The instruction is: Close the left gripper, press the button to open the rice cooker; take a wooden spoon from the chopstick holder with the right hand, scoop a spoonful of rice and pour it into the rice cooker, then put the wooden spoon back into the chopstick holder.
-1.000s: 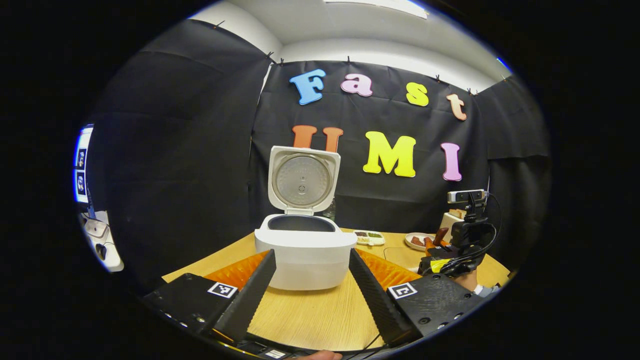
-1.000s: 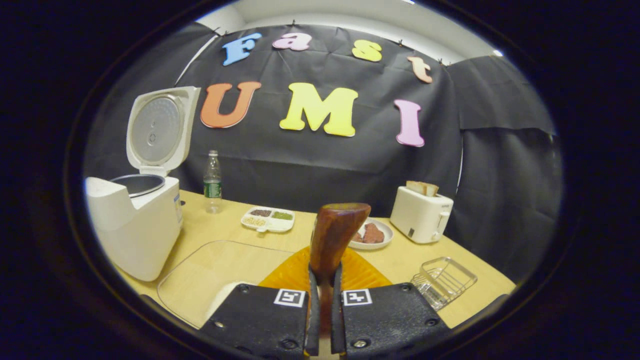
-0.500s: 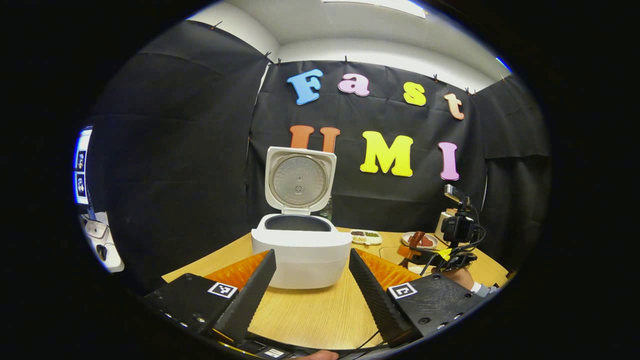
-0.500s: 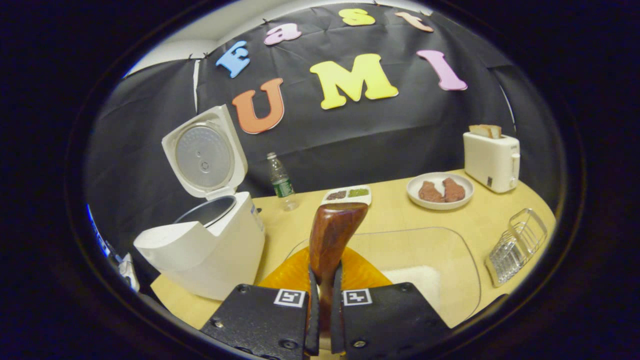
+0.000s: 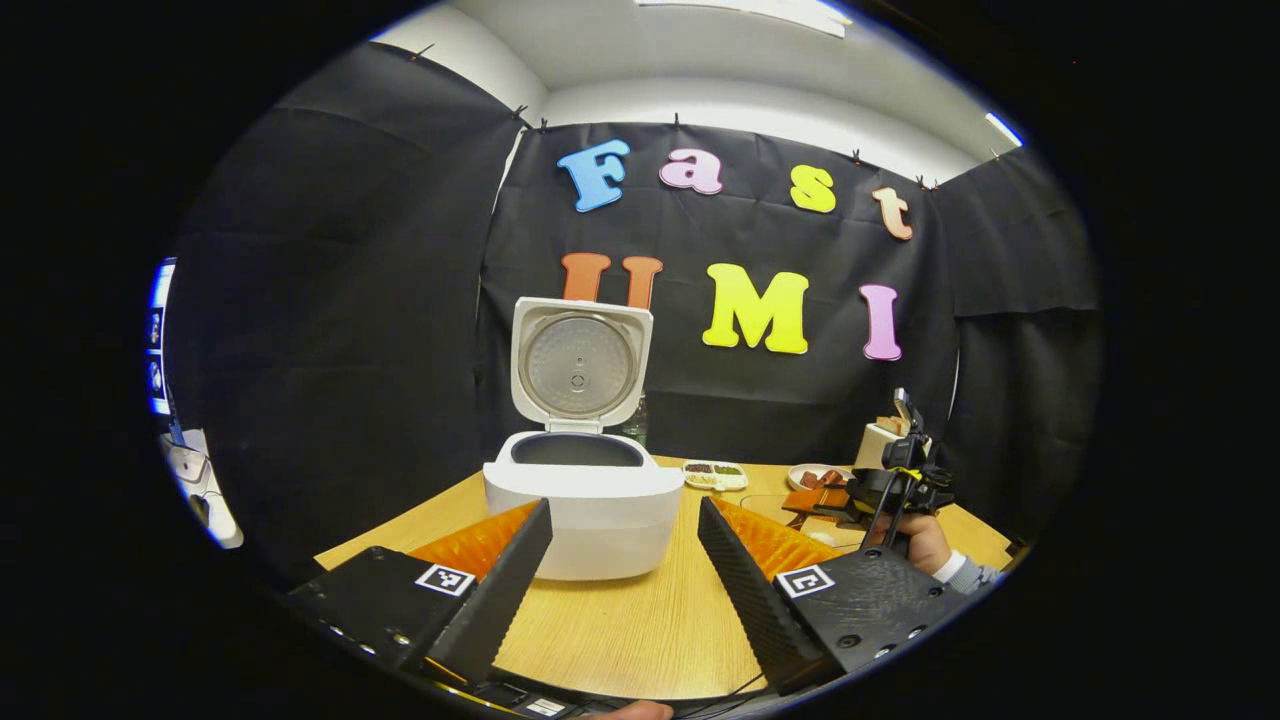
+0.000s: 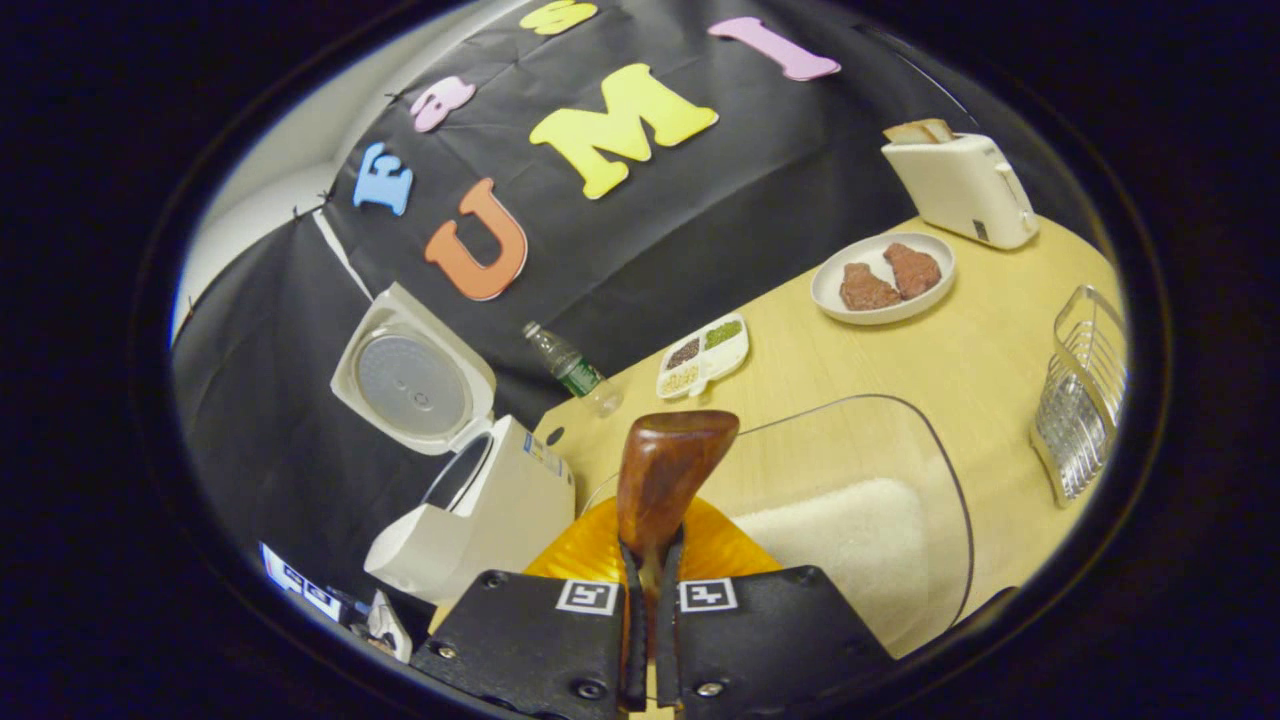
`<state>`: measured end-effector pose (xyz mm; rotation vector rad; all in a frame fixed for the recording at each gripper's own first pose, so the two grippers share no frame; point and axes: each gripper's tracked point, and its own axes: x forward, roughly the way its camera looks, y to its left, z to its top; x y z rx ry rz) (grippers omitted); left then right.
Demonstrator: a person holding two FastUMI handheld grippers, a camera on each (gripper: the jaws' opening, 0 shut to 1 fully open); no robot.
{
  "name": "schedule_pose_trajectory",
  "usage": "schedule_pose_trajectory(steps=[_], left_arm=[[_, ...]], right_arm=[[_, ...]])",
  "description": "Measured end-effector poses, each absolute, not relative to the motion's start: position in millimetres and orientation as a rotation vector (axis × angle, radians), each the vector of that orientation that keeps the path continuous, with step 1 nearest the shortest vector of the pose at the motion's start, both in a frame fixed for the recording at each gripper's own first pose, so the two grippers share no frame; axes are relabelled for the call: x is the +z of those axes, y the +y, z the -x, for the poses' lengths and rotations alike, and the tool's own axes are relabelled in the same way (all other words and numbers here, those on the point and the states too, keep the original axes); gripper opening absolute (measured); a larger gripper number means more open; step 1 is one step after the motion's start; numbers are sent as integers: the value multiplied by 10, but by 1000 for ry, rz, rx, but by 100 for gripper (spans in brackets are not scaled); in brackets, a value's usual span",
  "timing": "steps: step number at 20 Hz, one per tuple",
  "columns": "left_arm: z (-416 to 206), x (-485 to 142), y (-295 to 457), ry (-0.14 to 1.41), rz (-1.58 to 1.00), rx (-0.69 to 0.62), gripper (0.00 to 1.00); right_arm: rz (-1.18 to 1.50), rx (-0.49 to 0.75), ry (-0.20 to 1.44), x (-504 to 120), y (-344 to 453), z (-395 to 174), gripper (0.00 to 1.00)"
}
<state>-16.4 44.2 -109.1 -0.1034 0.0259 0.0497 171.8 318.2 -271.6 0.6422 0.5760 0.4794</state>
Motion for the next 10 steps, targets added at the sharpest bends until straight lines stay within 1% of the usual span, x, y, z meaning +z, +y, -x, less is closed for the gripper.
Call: schedule_pose_trajectory(steps=[5, 10], left_arm=[[135, -1106, 388, 43, 86, 51, 94], [113, -1080, 263, 52, 50, 38, 94]], right_arm=[[-806, 415, 532, -2586, 2774, -1788, 9], [-1090, 366, 482, -2455, 2267, -1861, 8]])
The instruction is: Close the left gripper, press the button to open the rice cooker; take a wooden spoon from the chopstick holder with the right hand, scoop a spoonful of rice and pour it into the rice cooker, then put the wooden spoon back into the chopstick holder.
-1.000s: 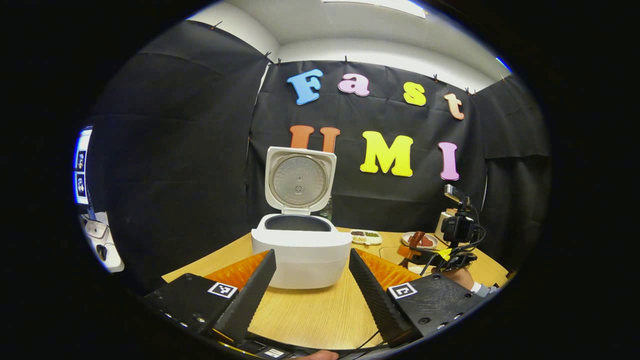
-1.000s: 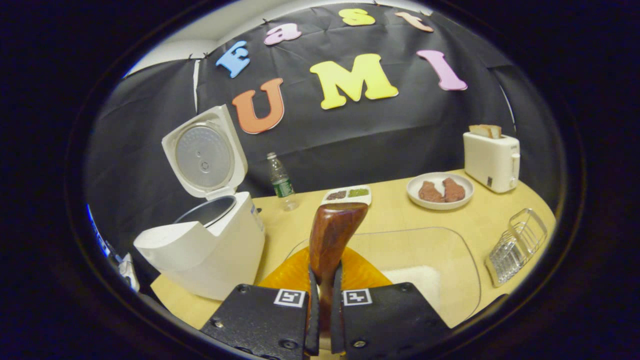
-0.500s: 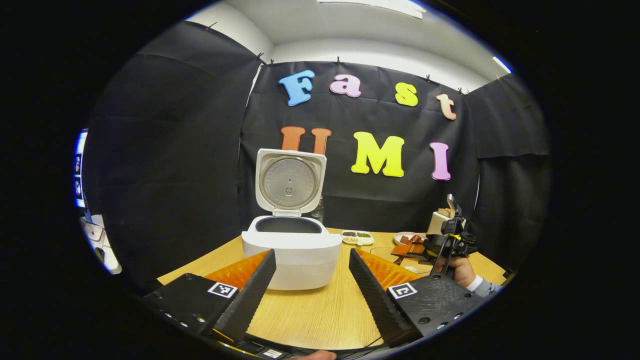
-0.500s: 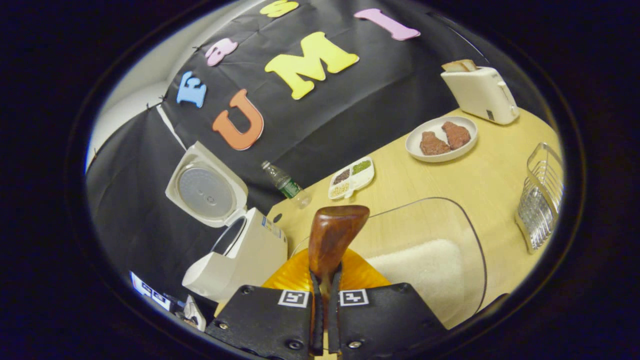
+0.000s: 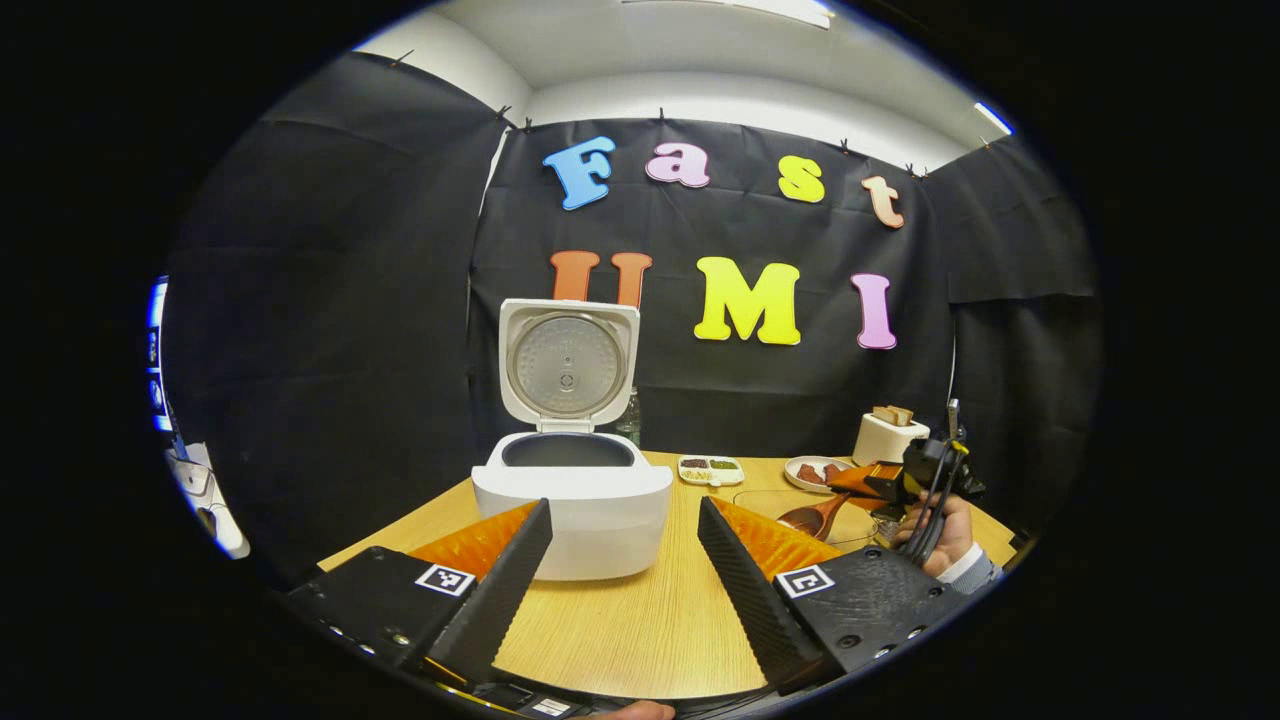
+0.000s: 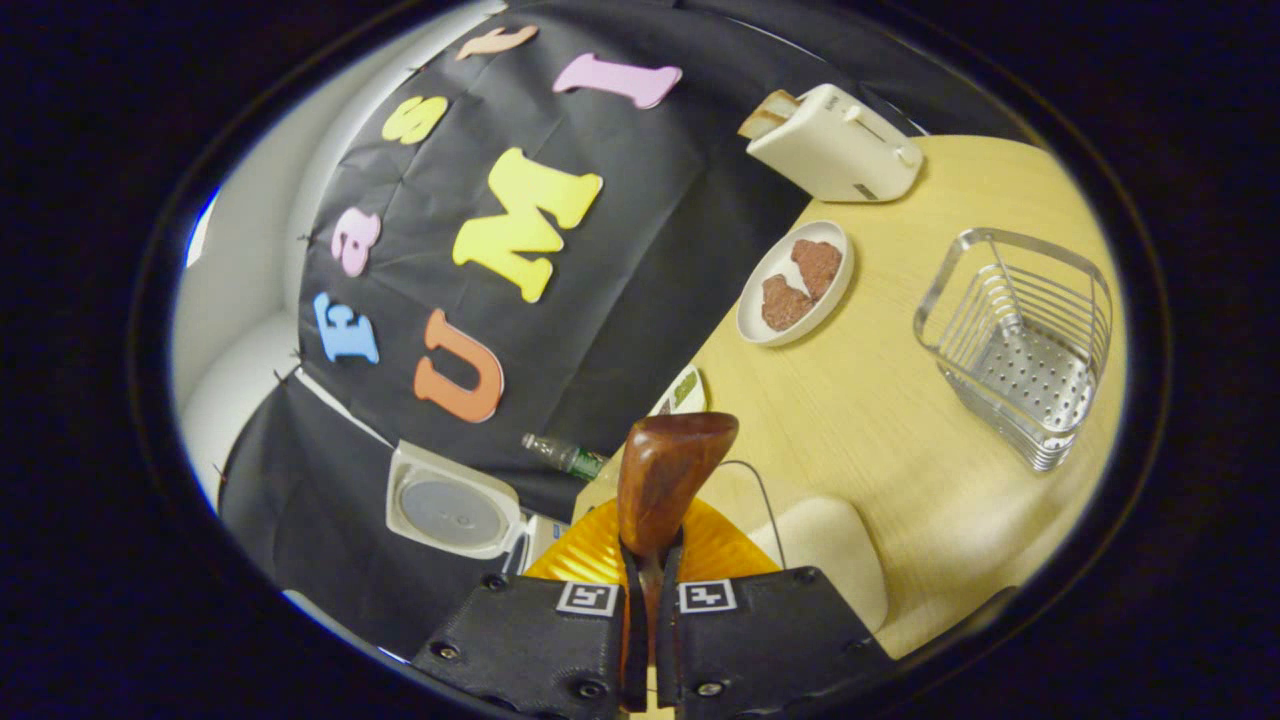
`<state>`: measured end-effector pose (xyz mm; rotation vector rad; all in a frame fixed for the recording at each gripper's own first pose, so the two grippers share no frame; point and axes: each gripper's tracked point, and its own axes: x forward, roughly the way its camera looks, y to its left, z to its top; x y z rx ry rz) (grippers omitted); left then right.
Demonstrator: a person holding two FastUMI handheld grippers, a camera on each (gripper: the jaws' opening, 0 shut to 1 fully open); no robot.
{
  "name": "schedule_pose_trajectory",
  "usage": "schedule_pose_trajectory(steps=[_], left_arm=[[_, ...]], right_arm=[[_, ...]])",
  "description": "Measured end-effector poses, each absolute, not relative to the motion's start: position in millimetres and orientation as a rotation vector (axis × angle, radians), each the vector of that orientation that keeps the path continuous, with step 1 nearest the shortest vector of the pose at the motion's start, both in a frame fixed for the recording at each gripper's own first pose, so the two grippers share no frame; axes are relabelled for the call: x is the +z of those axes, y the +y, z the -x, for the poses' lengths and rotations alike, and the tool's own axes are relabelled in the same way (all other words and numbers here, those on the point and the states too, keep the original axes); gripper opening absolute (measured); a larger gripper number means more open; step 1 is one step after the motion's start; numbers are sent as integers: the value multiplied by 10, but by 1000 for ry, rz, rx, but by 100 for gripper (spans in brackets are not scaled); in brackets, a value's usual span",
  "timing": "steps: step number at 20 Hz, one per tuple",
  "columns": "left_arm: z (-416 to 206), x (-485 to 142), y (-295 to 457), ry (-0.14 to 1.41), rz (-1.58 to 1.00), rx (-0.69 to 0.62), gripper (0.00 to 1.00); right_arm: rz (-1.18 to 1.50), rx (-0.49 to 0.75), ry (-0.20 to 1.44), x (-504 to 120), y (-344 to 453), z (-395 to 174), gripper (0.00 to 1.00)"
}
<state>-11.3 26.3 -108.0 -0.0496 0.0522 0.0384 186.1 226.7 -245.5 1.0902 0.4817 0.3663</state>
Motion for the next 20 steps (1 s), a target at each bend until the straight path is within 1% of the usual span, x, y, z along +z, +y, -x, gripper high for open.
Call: schedule_pose_trajectory(steps=[2, 6, 7, 9, 14, 20], left_arm=[[117, -1051, 205, 55, 37, 30, 94], [111, -976, 141, 55, 15, 24, 94], [99, -967, 124, 53, 11, 24, 94], [104, -945, 130, 47, 0, 29, 94], [281, -919, 307, 21, -5, 58, 95], [538, -861, 554, 2, 13, 80, 94]], right_arm=[[-1270, 348, 436, -2328, 2009, -1895, 8], [-1501, 359, 426, -2223, 1734, -1842, 8], [-1536, 379, 440, -2160, 1734, -1804, 8], [-1521, 418, 464, -2065, 1779, -1737, 8], [-1348, 459, 428, -1650, 1985, -1711, 8], [-1194, 597, 436, -1011, 2865, -1844, 8]])
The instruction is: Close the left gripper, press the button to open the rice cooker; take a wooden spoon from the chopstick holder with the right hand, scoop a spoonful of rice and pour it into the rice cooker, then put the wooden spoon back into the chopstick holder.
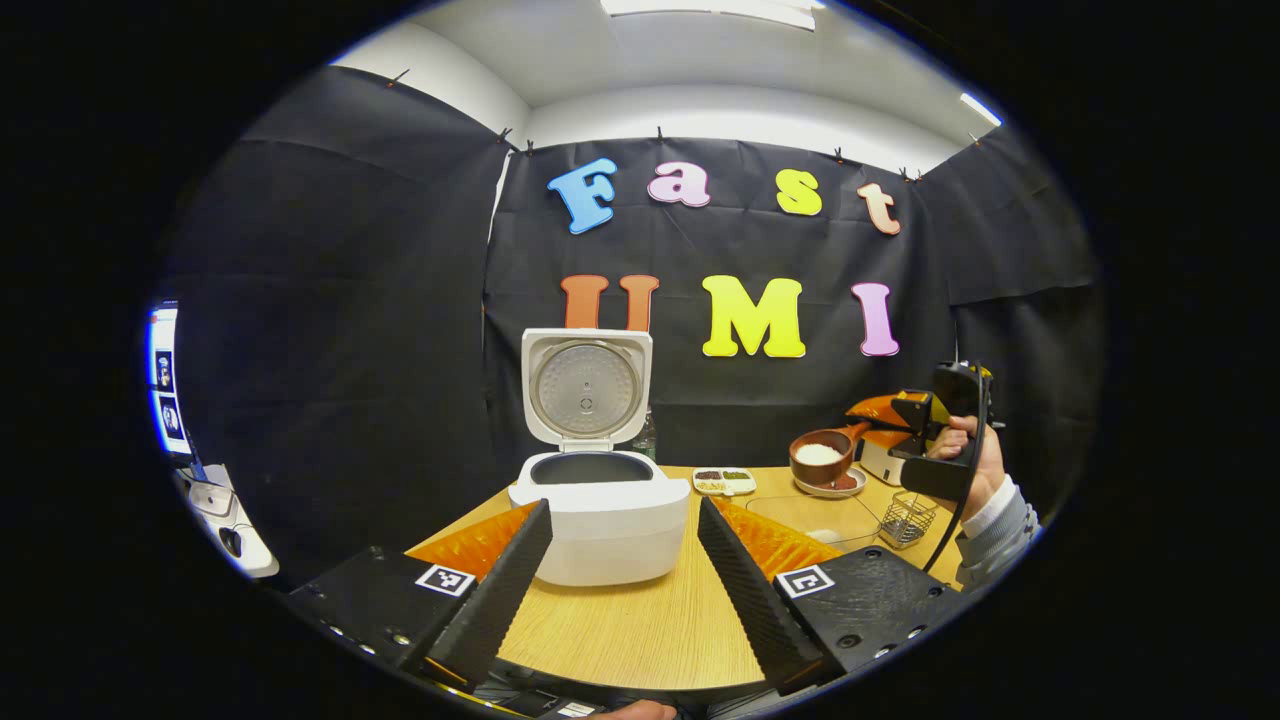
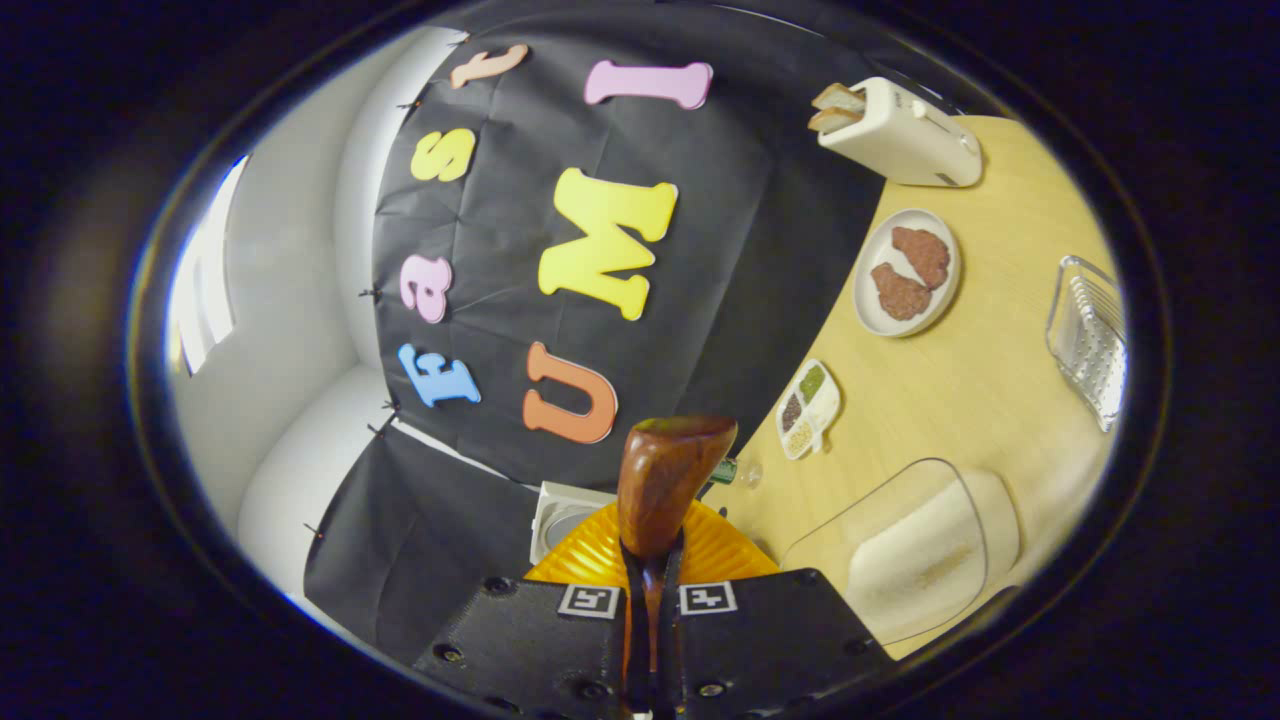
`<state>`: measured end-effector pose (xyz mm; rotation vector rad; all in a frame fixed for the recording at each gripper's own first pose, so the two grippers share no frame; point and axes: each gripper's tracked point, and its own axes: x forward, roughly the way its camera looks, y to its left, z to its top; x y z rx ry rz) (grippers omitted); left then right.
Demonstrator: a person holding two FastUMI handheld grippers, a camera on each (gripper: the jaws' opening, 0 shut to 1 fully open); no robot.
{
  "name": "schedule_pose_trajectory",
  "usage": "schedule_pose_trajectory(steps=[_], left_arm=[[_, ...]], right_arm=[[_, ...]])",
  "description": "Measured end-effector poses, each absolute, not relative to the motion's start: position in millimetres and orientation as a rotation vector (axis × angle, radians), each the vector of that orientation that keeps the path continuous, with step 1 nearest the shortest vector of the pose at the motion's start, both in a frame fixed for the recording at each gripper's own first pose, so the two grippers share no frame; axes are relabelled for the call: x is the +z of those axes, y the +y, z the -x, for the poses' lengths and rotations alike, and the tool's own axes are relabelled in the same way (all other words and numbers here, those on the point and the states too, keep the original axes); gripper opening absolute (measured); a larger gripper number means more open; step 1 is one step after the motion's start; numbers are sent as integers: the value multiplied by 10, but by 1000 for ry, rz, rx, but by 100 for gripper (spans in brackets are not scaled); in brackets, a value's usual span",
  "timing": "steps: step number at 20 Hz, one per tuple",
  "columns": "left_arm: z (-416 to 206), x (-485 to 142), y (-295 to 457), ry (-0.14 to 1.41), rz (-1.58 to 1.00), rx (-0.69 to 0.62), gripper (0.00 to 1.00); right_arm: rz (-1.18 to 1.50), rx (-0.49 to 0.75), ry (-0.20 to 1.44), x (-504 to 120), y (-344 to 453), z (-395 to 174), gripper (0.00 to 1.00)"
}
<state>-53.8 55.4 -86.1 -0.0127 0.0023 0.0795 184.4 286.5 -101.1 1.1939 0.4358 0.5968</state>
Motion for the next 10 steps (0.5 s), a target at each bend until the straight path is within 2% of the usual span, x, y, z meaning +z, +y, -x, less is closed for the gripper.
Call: schedule_pose_trajectory(steps=[6, 10], left_arm=[[709, -835, 796, 1, 41, 112, 94], [742, -891, 929, 12, 52, 128, 94]], right_arm=[[-1103, 650, 452, -653, 3913, -2197, 8], [-948, 647, 449, -612, 4681, -2360, 8]])
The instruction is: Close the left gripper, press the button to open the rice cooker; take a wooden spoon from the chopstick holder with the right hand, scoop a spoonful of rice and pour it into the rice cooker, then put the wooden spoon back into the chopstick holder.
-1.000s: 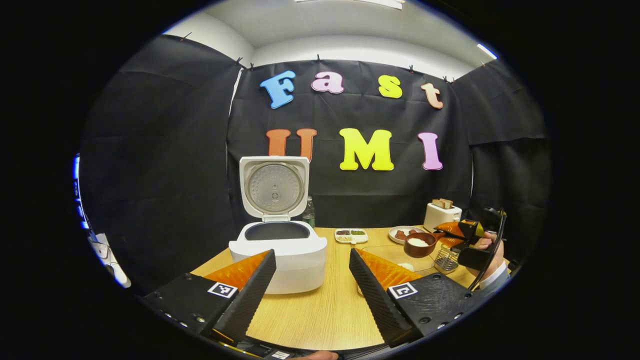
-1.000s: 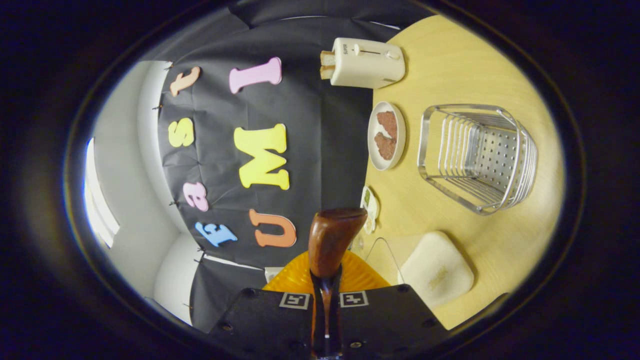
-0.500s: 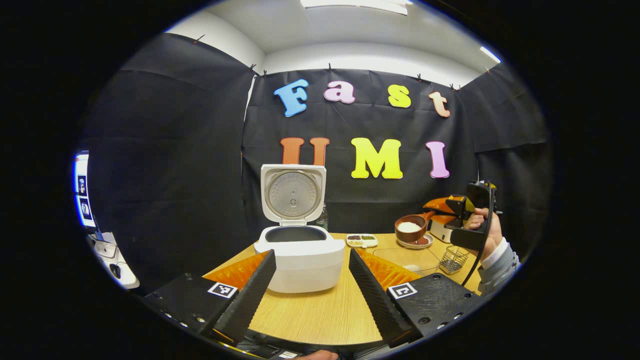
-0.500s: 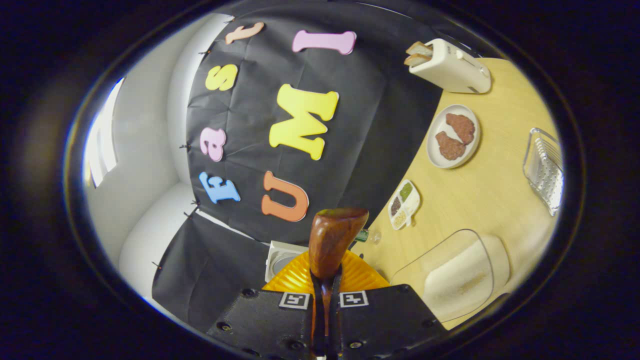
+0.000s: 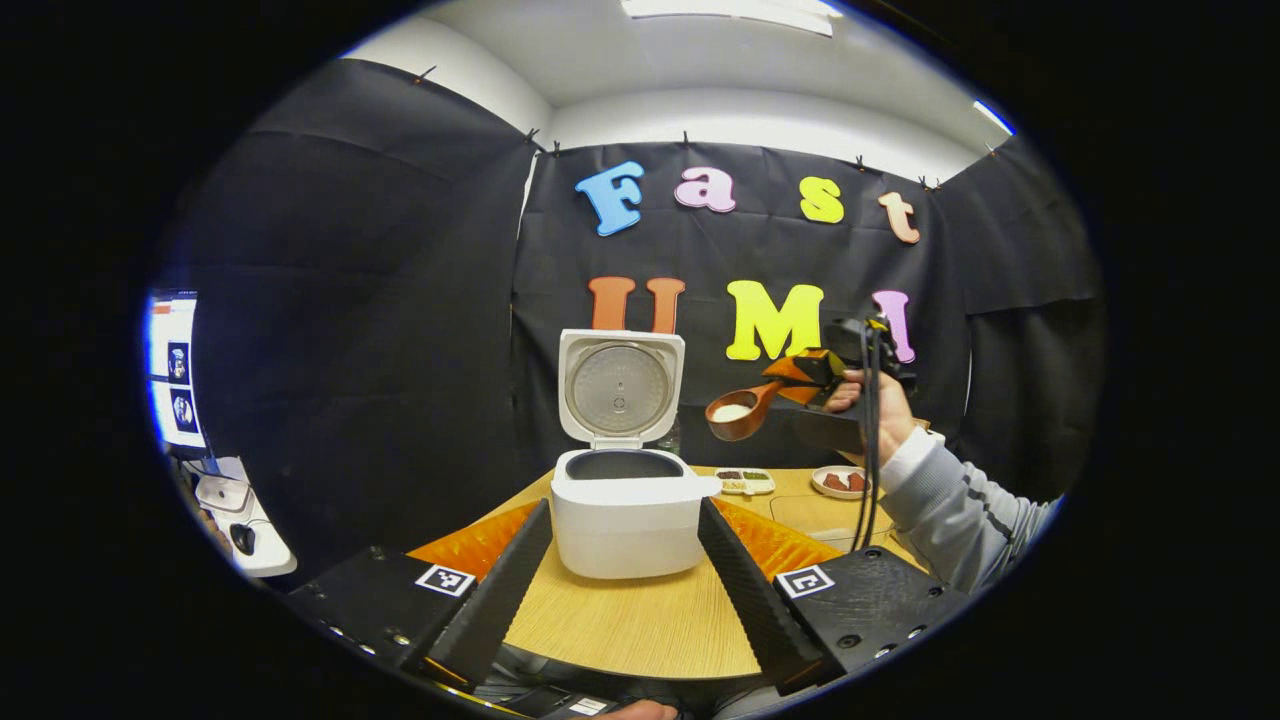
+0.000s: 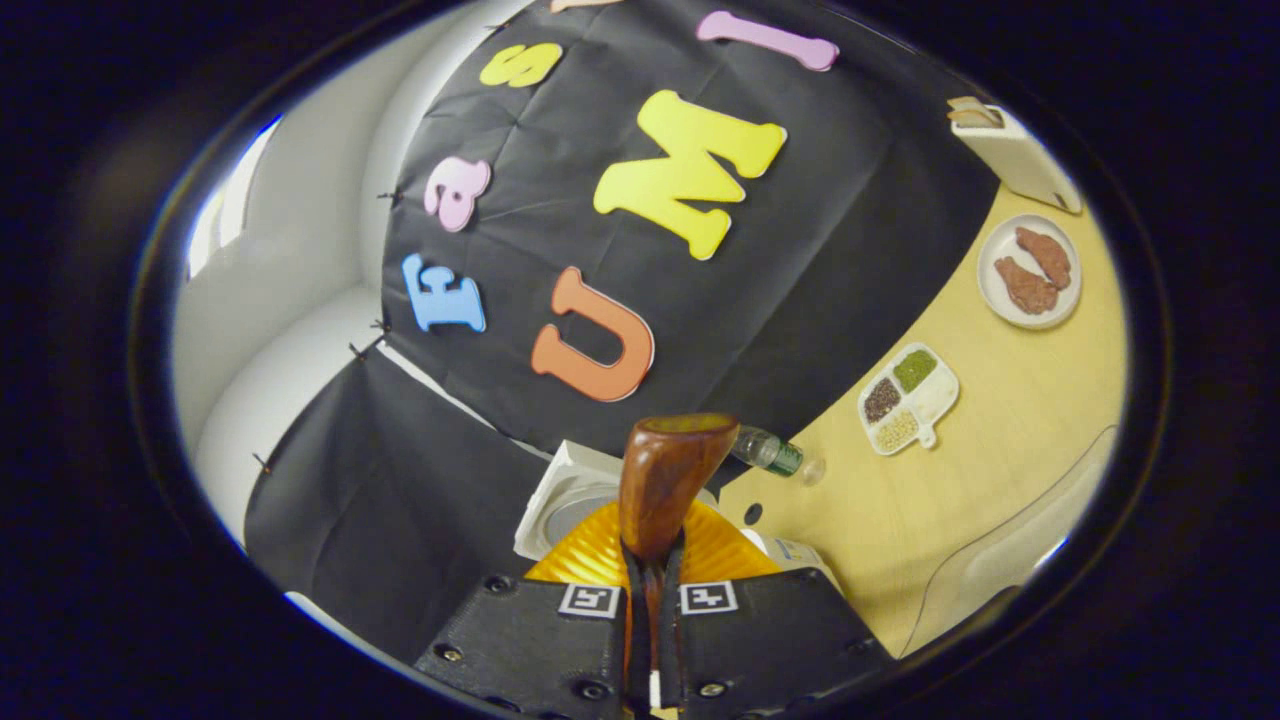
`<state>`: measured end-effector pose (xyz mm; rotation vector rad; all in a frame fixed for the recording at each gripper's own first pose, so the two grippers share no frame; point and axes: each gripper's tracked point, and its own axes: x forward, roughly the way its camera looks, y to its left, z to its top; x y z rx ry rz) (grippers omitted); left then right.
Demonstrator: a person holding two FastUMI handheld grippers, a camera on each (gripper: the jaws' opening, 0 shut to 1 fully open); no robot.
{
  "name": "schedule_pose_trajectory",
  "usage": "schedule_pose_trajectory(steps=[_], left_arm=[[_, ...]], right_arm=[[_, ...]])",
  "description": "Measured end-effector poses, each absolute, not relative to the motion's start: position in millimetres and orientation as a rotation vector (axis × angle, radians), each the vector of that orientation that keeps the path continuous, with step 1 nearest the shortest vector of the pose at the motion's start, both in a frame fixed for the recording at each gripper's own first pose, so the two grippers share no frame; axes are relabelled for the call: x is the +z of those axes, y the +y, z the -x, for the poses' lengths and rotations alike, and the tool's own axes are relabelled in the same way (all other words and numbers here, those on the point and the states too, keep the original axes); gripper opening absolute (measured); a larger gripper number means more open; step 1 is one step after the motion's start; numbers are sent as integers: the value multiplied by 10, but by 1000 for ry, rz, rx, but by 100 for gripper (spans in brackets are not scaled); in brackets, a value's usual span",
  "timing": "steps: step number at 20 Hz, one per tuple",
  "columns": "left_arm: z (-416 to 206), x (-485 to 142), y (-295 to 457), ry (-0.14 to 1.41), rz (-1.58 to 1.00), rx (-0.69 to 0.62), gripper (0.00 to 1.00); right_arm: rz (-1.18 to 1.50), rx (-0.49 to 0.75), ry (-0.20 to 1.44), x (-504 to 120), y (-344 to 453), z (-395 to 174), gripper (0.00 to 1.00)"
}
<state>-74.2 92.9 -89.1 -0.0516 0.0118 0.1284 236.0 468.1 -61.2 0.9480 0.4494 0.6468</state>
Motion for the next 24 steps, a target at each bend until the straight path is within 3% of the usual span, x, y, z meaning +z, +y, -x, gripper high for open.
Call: schedule_pose_trajectory(steps=[8, 19, 22, 24], left_arm=[[870, -880, 1035, 17, 54, 144, 94], [850, -911, 1143, 21, 84, 154, 94], [827, -904, 1158, 18, 126, 172, 94], [832, -908, 1166, 22, 147, 166, 94]], right_arm=[[-398, 676, 366, -904, 5921, -2330, 9], [315, 665, -85, -566, 6388, -1907, 9], [327, 652, -105, -584, 6267, -1829, 5], [288, 650, -74, -567, 6146, -1800, 9]])
